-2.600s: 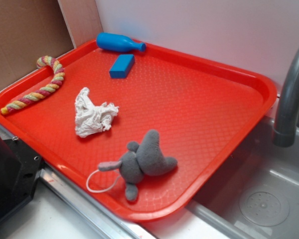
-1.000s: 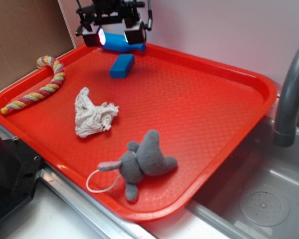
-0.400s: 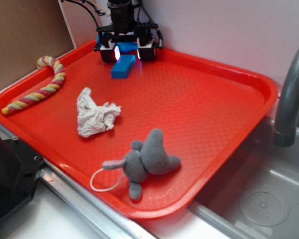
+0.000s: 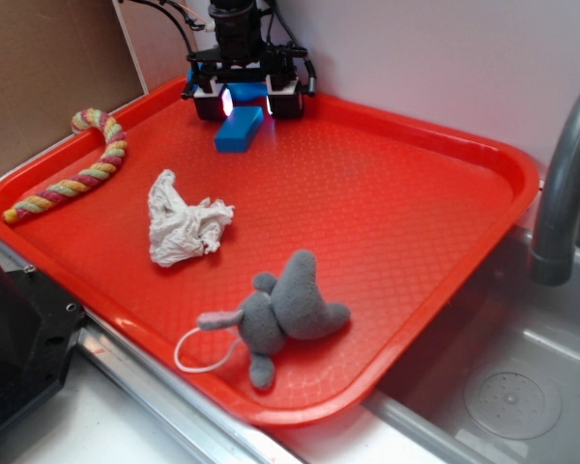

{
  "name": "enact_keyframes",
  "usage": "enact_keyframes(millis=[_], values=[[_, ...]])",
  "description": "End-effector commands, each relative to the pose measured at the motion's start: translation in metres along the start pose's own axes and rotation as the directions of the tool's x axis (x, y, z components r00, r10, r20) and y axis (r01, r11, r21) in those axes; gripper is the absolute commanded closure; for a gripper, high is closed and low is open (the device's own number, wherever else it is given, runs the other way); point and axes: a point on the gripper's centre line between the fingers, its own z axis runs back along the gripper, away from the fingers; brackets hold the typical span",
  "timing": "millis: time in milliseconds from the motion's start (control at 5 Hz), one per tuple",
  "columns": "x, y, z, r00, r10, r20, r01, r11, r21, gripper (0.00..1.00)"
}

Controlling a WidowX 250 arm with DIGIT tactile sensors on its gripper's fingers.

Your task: Grab the blue block.

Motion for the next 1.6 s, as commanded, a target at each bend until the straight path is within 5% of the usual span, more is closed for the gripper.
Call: enact_keyframes(millis=[0,600,1000,1200,1400], values=[[-0.043,0.017,0.06,0.995,-0.024,0.097,0.028,0.999,-0.04,0.0],[-0.029,0.017,0.042,0.998,-0.037,0.046,0.04,0.997,-0.065,0.0],[-0.014,0.004,0.005,0.999,-0.049,0.0,0.049,0.999,0.013,0.0],[-0.014,0.004,0.008,0.999,-0.045,-0.005,0.045,0.999,0.016,1.0],[-0.022,0.013,0.038,0.998,-0.059,0.021,0.059,0.998,0.012,1.0]])
